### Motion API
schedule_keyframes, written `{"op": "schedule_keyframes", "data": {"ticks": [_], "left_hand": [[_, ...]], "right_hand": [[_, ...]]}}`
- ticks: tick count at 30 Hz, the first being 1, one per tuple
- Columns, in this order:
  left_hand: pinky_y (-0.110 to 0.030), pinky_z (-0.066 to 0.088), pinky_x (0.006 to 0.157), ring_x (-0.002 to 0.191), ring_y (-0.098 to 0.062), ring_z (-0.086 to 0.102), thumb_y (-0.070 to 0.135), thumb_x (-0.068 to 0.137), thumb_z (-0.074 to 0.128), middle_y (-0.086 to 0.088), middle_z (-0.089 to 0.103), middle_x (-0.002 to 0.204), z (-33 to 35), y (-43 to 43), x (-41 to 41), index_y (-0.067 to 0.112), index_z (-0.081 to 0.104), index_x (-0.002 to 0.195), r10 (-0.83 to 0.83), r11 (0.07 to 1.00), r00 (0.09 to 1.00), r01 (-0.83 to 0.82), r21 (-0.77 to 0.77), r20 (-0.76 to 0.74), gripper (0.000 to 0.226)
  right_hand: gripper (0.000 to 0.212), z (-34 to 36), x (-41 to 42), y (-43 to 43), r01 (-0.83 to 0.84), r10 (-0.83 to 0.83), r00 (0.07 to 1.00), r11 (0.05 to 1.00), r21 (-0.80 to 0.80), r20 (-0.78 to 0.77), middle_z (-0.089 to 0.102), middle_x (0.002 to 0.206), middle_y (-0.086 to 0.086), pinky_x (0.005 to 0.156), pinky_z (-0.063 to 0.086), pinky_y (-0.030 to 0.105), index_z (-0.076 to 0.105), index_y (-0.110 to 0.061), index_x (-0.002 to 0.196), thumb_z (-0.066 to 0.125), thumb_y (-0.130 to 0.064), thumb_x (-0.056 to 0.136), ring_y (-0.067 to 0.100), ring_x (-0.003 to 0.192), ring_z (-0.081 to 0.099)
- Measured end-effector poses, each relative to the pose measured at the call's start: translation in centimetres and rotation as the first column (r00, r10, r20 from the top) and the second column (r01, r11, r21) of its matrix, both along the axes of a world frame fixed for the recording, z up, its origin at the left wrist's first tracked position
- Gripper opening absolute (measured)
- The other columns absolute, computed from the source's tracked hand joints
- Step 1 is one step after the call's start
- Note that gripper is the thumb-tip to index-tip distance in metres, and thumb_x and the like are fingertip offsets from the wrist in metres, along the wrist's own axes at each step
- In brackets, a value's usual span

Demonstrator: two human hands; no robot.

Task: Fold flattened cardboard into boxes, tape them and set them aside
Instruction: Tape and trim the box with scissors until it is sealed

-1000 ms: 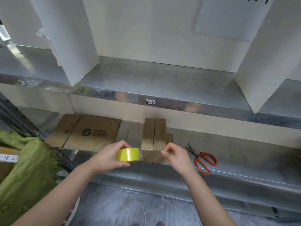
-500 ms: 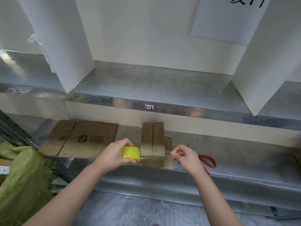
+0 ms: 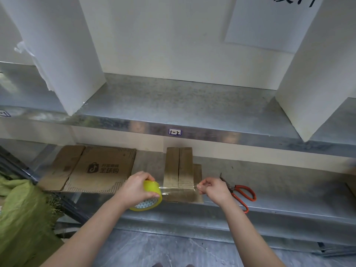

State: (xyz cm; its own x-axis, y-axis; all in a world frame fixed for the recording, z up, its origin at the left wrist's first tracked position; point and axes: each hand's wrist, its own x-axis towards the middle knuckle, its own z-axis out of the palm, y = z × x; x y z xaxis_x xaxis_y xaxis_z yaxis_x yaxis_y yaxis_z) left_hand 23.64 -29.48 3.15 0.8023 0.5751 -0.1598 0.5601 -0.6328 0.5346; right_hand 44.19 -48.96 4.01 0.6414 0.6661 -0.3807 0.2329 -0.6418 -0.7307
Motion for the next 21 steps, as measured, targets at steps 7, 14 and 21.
{"op": "schedule_keyframes", "data": {"ticks": [7,14,21], "left_hand": [[-0.024,0.042,0.092,0.111,-0.005,0.048,0.053,0.075,0.073,0.013,0.045,0.122,-0.2,-0.3,0.7,0.052,0.035,0.135,-0.152,0.988,0.988,0.152,-0.013,-0.002,0.071],[-0.019,0.040,0.076,0.094,-0.010,0.048,0.054,0.090,0.053,0.007,0.034,0.114,-0.1,-0.5,1.1,0.071,0.026,0.127,-0.286,0.947,0.944,0.304,0.101,-0.163,0.049],[-0.019,0.041,0.075,0.094,-0.008,0.047,0.052,0.089,0.056,0.008,0.035,0.114,-0.3,-0.8,1.2,0.062,0.035,0.131,-0.259,0.957,0.956,0.273,0.095,-0.138,0.048]], "right_hand": [[0.011,-2.3,0.5,-0.2,0.099,-0.093,0.983,0.994,0.034,-0.157,0.069,0.068,-0.007,0.056,0.037,0.016,0.067,-0.019,0.081,0.064,-0.017,0.092,-0.003,0.058,0.058],[0.006,-4.4,-0.9,0.1,0.217,-0.167,0.940,0.965,0.145,-0.298,0.068,0.080,-0.001,0.067,0.045,0.022,0.061,-0.022,0.097,0.060,-0.016,0.094,0.012,0.078,0.062],[0.026,-6.0,-3.4,-0.7,0.190,-0.218,0.973,0.943,0.273,0.077,0.065,0.097,-0.013,0.076,0.048,0.013,0.058,-0.029,0.097,0.068,-0.007,0.085,-0.003,0.090,0.061]]}}
